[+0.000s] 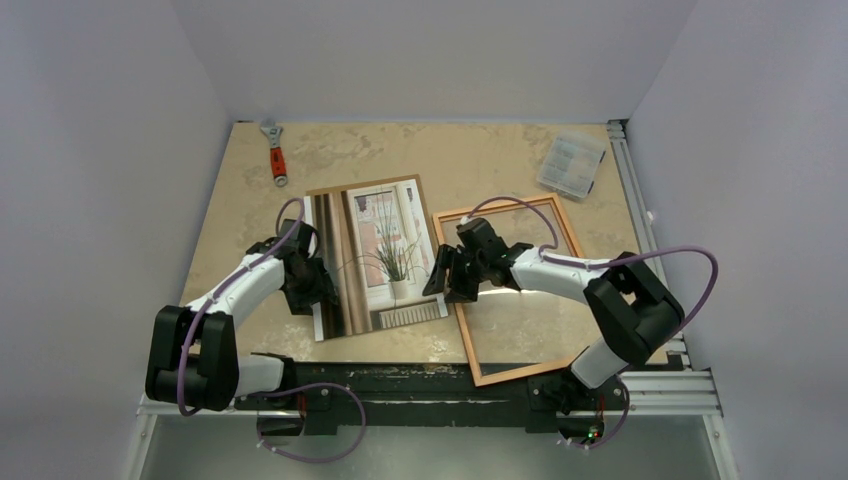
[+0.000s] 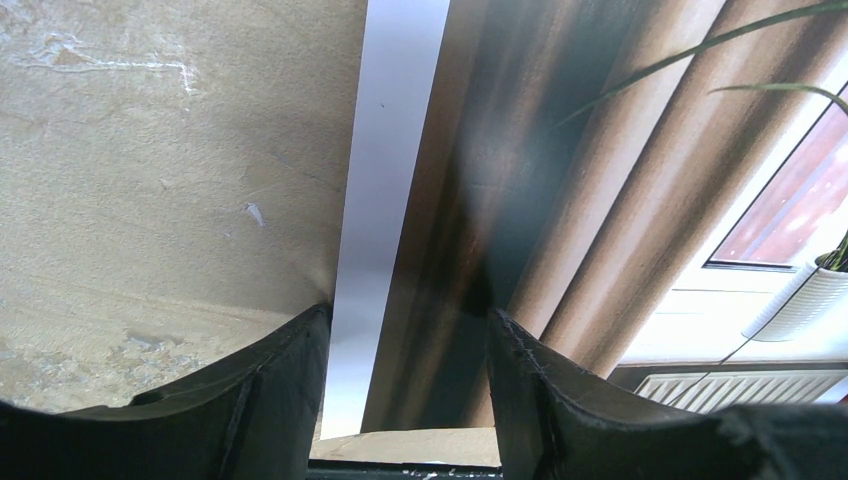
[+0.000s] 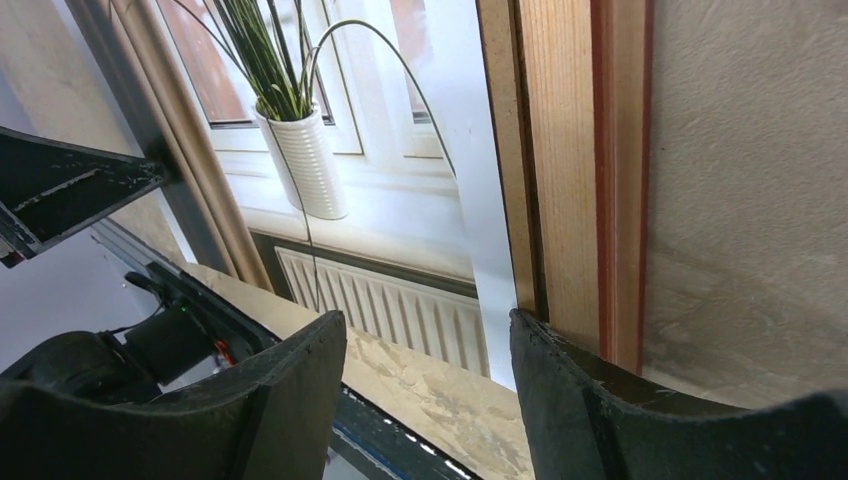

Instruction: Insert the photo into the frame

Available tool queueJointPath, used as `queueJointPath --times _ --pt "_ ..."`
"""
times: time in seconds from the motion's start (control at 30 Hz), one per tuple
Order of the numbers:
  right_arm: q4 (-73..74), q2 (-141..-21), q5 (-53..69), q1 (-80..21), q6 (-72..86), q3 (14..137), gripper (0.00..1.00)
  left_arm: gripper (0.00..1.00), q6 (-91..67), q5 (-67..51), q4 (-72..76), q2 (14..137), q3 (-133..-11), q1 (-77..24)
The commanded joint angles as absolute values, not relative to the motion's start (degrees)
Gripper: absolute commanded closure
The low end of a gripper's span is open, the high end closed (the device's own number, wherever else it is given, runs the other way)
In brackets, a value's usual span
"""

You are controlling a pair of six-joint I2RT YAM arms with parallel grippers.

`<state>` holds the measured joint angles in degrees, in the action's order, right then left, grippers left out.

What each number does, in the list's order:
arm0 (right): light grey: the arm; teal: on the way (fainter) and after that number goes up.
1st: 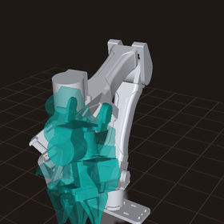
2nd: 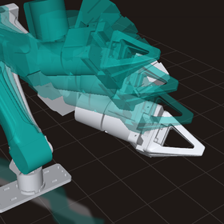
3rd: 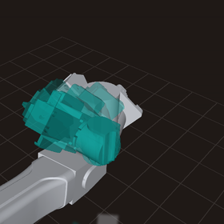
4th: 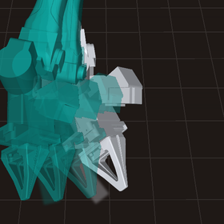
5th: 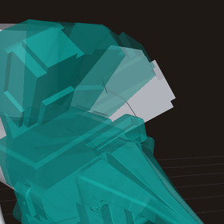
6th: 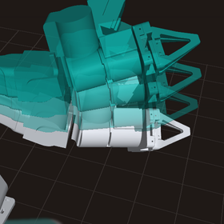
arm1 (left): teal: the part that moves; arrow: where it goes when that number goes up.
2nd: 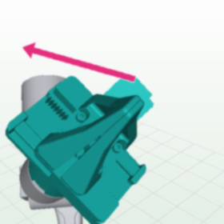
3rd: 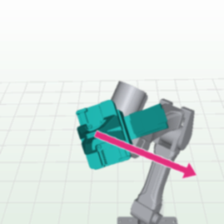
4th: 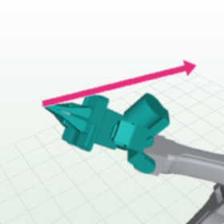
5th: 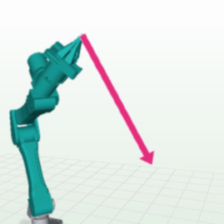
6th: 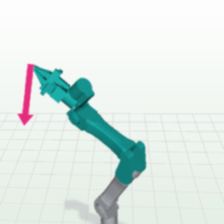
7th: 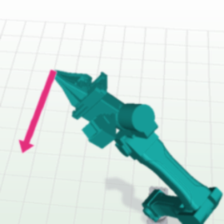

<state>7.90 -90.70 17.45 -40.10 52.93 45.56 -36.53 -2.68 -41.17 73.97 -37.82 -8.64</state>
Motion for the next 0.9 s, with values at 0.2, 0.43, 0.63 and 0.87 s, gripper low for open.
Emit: queueJointPath --times 0.2,0.43,0.63,0.87 --pt "14.1 -93.6 12.0 -40.9 47.5 48.9 0.39 0.44 -35.9 -2.8 -38.6 75.1 -37.6 -8.4" --pt "13.2 -96.8 13.0 -43.3 48.1 50.7 0.39 0.44 -35.8 -4.2 -38.2 74.7 -37.5 -8.4" --pt "7.2 -95.4 18.4 -43.5 50.5 49.0 0.39 0.44 -35.8 -7.4 -36.4 72.7 -36.9 -8.4" --pt "-4.1 -92.0 25.0 -43.1 57.2 45.0 0.39 0.45 -36.1 -9.3 -38.2 66.7 -37.7 -8.3"
